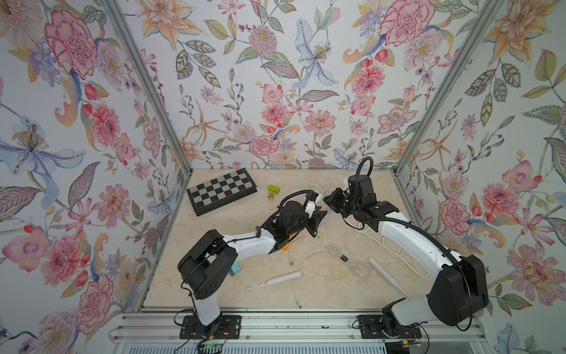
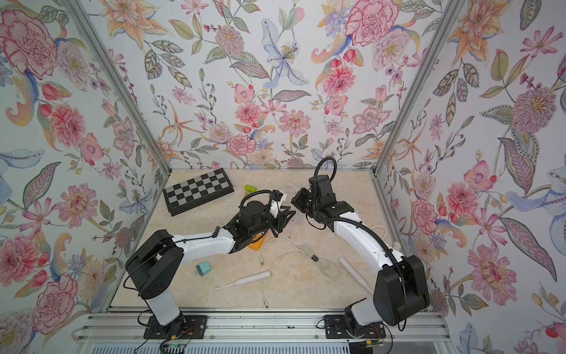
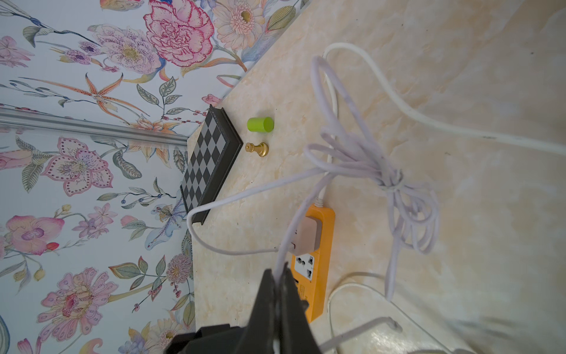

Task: Charge the electric toothbrush
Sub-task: Pick up the charging cable from the center of the board.

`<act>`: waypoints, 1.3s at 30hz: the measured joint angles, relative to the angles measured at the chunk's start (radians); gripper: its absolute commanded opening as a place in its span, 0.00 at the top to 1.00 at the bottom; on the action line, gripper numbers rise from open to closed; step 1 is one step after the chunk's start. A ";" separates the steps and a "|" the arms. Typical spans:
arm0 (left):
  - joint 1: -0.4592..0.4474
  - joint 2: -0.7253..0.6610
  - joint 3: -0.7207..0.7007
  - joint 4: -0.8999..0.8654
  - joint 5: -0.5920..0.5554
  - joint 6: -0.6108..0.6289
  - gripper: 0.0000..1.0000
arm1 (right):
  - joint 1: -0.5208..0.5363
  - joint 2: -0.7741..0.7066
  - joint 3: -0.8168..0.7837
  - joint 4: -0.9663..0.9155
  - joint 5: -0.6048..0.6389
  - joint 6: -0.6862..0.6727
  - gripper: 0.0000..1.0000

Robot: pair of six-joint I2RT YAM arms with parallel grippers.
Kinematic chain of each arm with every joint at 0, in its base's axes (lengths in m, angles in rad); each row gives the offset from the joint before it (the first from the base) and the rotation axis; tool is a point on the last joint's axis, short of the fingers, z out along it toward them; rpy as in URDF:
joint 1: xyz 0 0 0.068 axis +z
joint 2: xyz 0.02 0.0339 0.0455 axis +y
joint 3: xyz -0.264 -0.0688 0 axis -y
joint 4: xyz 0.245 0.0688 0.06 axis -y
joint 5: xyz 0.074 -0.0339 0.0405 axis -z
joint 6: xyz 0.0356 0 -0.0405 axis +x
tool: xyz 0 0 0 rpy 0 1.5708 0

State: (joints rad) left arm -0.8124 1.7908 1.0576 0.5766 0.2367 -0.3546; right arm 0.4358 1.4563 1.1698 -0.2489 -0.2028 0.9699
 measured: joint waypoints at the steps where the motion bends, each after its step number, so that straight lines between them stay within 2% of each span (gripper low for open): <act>1: 0.000 0.004 0.005 -0.003 -0.001 0.000 0.81 | 0.000 0.000 0.000 0.000 0.000 0.000 1.00; 4: 0.000 0.011 0.013 -0.011 -0.003 -0.018 0.91 | -0.001 0.000 0.000 0.000 0.000 0.000 1.00; 7: 0.000 0.011 0.013 -0.011 0.001 -0.049 1.00 | -0.006 0.000 0.000 0.000 -0.003 0.000 0.95; 9: 0.000 0.011 0.013 -0.007 0.010 -0.079 1.00 | -0.011 0.000 0.000 0.000 -0.012 -0.004 0.91; 14: 0.001 0.011 0.013 0.015 0.018 -0.193 1.00 | -0.054 -0.003 -0.006 0.011 -0.040 -0.042 0.67; 18: 0.007 0.012 0.024 0.022 0.021 -0.351 1.00 | -0.130 -0.058 -0.057 0.015 -0.095 -0.111 0.54; 22: 0.016 0.028 0.090 0.008 0.022 -0.532 1.00 | -0.194 -0.186 -0.134 0.027 -0.195 -0.243 0.56; 26: 0.016 0.042 0.176 -0.027 0.020 -0.670 1.00 | -0.208 -0.305 -0.222 0.049 -0.313 -0.376 0.57; 32: 0.016 0.073 0.283 -0.105 0.019 -0.733 1.00 | -0.213 -0.314 -0.328 0.063 -0.410 -0.486 0.59; 35: 0.016 0.084 0.294 -0.120 0.018 -0.743 1.00 | -0.214 -0.270 -0.333 0.068 -0.430 -0.510 0.63; 39: 0.016 0.092 0.294 -0.143 0.018 -0.751 1.00 | -0.233 -0.245 -0.333 0.071 -0.436 -0.525 0.62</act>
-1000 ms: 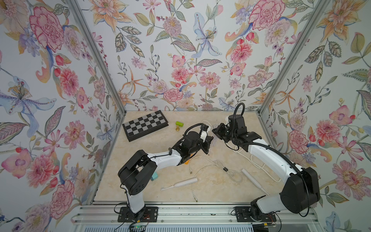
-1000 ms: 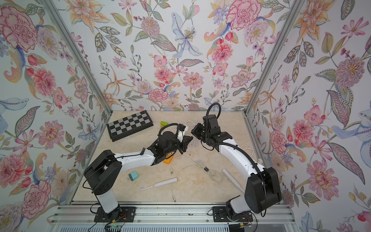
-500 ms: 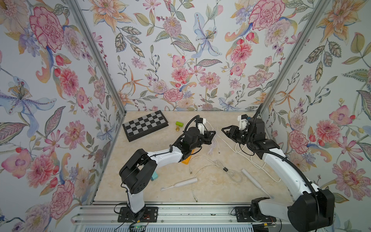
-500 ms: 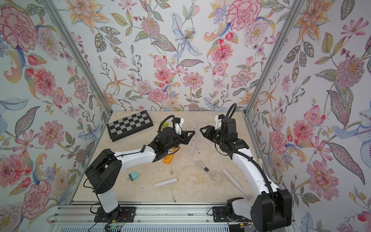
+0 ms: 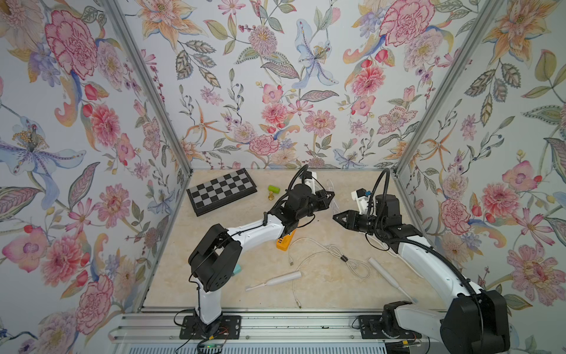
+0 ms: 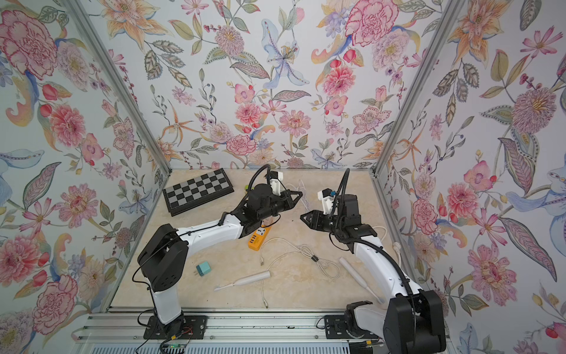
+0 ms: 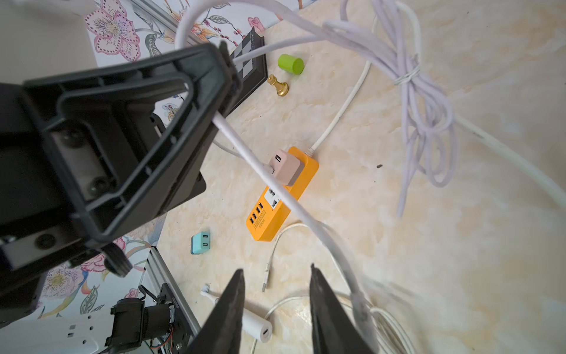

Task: Charge the electric toothbrush
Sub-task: Pick up the charging cable from the center of the board.

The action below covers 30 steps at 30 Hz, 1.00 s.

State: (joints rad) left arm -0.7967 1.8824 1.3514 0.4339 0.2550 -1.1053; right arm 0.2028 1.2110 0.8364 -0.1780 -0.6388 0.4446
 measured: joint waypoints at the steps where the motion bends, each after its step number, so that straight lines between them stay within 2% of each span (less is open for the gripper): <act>1: 0.000 0.002 0.001 -0.005 0.000 -0.002 1.00 | -0.006 -0.004 0.000 0.001 0.004 -0.002 0.61; 8: 0.000 0.022 0.013 -0.031 0.000 -0.002 1.00 | -0.024 -0.080 -0.002 0.019 0.067 -0.036 0.59; 13: 0.000 0.026 0.024 -0.039 0.000 -0.002 1.00 | -0.029 -0.002 -0.002 0.026 0.066 -0.056 0.59; 19: 0.000 0.026 0.031 -0.040 0.000 -0.002 1.00 | -0.029 0.123 0.002 0.027 0.051 -0.072 0.72; 21: 0.000 0.026 0.036 -0.042 0.000 -0.002 1.00 | -0.029 0.146 0.003 0.027 0.044 -0.069 0.80; 23: 0.000 0.026 0.039 -0.042 0.000 -0.002 1.00 | -0.029 0.147 0.004 0.029 0.042 -0.069 0.82; 24: 0.000 0.026 0.040 -0.042 0.000 -0.002 1.00 | -0.029 0.146 0.007 0.034 0.038 -0.066 0.81; 26: 0.000 0.027 0.041 -0.043 0.000 -0.002 1.00 | -0.029 0.146 0.009 0.043 0.026 -0.067 0.72; 30: 0.000 0.034 0.053 -0.058 0.000 0.005 1.00 | -0.033 0.144 0.009 0.049 0.016 -0.068 0.71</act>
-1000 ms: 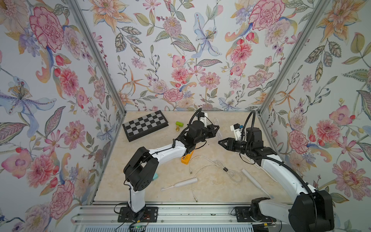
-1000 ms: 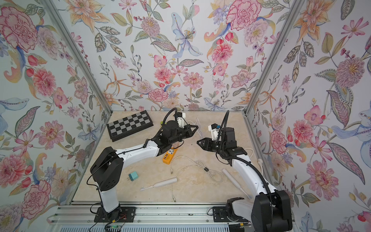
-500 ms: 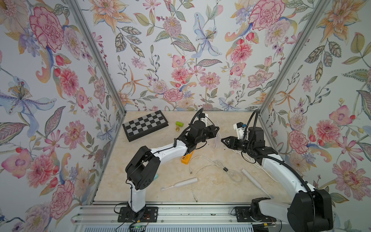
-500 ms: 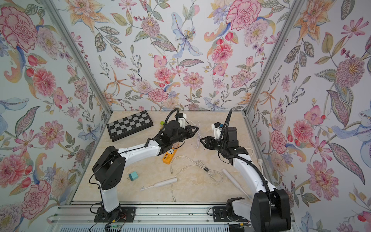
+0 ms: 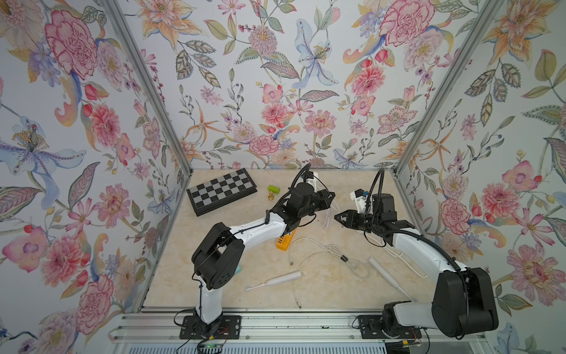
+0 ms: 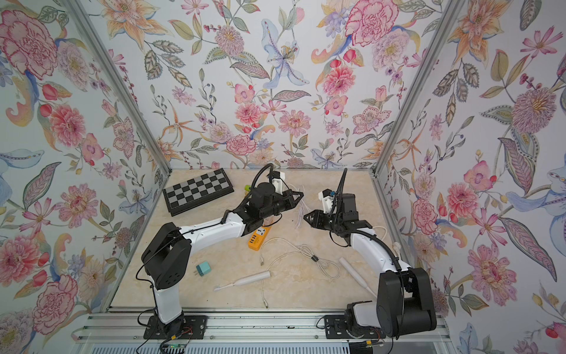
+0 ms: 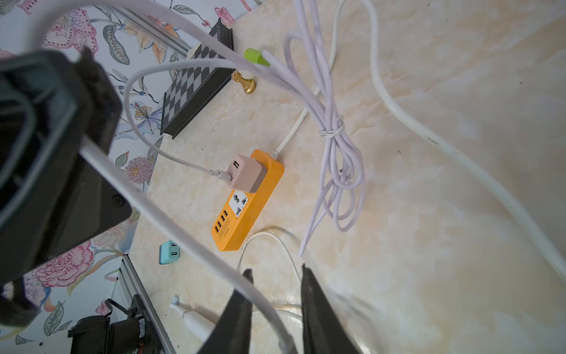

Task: Charge the electric toothbrush
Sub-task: Pick up the charging cable from the center of the board.

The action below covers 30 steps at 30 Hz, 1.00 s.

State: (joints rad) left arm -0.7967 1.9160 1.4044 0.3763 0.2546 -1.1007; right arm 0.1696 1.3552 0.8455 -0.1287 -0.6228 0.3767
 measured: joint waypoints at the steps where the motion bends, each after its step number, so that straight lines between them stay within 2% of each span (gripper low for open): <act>1: 0.000 0.003 0.004 -0.001 0.000 0.002 1.00 | -0.002 0.000 0.000 0.000 -0.001 0.000 0.72; 6: 0.000 0.010 0.006 -0.017 0.000 0.012 1.00 | -0.012 -0.004 0.000 0.001 -0.001 -0.003 0.76; 11: 0.000 0.012 0.013 -0.028 0.000 0.019 1.00 | -0.014 -0.011 0.000 0.004 -0.003 -0.006 0.88; 15: 0.000 0.023 0.026 -0.028 0.000 0.020 1.00 | -0.014 -0.011 0.000 0.007 -0.021 -0.003 0.93; 17: 0.000 0.027 0.031 -0.032 0.000 0.020 1.00 | -0.014 -0.011 0.000 0.006 -0.026 0.000 1.00; 21: 0.000 0.032 0.045 -0.040 0.000 0.027 1.00 | -0.014 -0.011 0.000 0.010 -0.037 0.021 1.00; 23: 0.001 0.037 0.058 -0.046 0.000 0.049 0.79 | -0.014 -0.011 -0.002 0.023 -0.048 0.068 1.00; 25: 0.003 0.037 0.070 -0.061 0.000 0.080 0.67 | -0.014 -0.013 -0.006 0.042 -0.056 0.127 1.00; 26: 0.003 0.037 0.077 -0.070 -0.003 0.103 0.61 | -0.014 -0.014 -0.008 0.051 -0.059 0.166 1.00; 30: 0.004 0.009 0.074 -0.116 -0.047 0.220 0.52 | -0.028 -0.029 -0.017 0.069 -0.047 0.350 1.00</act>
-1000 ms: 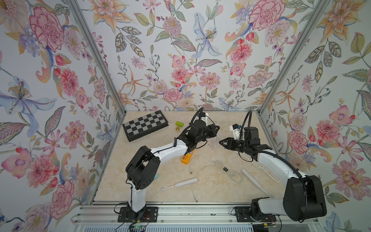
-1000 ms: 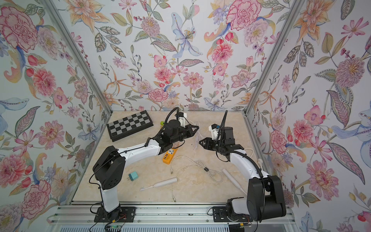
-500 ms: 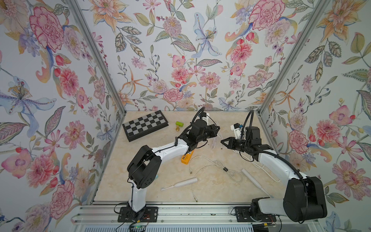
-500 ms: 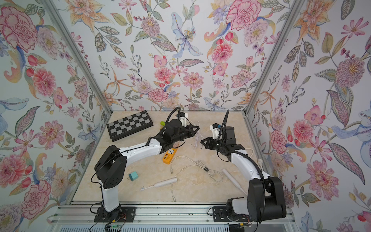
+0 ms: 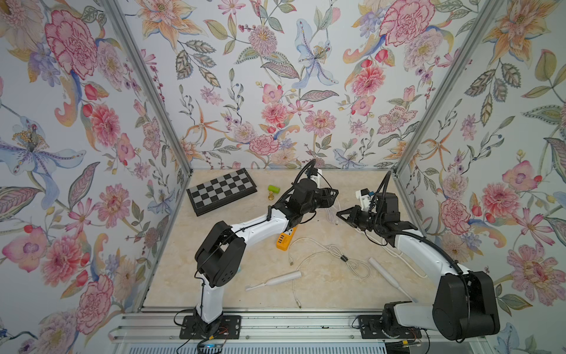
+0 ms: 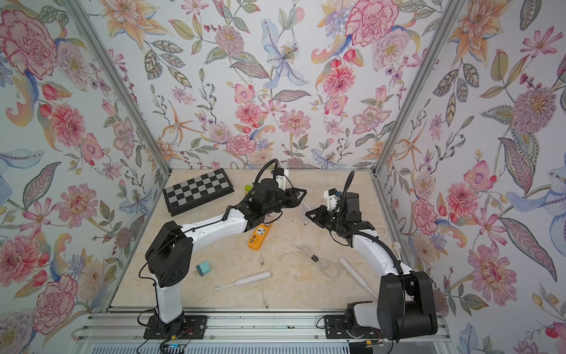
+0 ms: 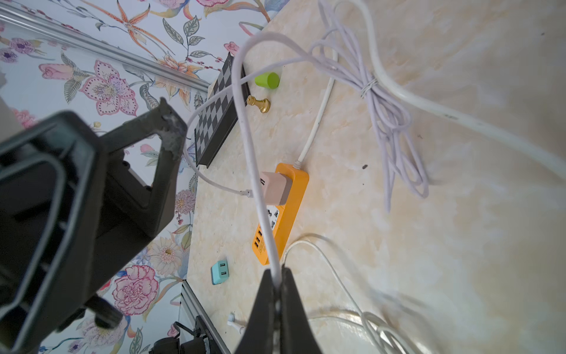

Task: Charge the electric toothbrush
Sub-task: Pick up the charging cable from the center of the board.

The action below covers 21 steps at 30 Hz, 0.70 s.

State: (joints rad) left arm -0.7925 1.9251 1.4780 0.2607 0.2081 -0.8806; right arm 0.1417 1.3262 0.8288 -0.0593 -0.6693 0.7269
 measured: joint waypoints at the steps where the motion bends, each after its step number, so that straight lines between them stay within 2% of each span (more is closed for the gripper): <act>1: 0.000 -0.023 -0.021 -0.006 -0.013 0.037 0.52 | -0.004 -0.003 -0.001 0.001 0.007 0.044 1.00; 3: 0.000 -0.091 -0.095 -0.003 -0.048 0.122 0.52 | -0.009 -0.006 -0.001 0.002 0.023 0.135 1.00; 6: -0.008 -0.245 -0.280 0.059 -0.092 0.295 0.49 | -0.004 -0.018 0.000 0.001 0.050 0.261 1.00; 8: -0.018 -0.359 -0.429 0.145 -0.108 0.443 0.48 | 0.005 -0.024 0.005 -0.004 0.061 0.332 1.00; 11: -0.052 -0.462 -0.572 0.245 -0.113 0.660 0.48 | 0.024 -0.027 0.029 -0.021 0.075 0.415 1.00; 17: -0.138 -0.467 -0.614 0.336 -0.158 1.044 0.48 | 0.069 -0.057 0.058 -0.045 0.087 0.525 1.00; 21: -0.178 -0.420 -0.599 0.359 -0.180 1.210 0.51 | 0.090 -0.064 0.065 -0.057 0.096 0.556 1.00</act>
State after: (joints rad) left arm -0.9703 1.5047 0.8791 0.6193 0.0284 0.3294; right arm 0.2314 1.2621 0.8940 -0.1165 -0.5735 1.2831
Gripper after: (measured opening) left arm 0.505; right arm 0.061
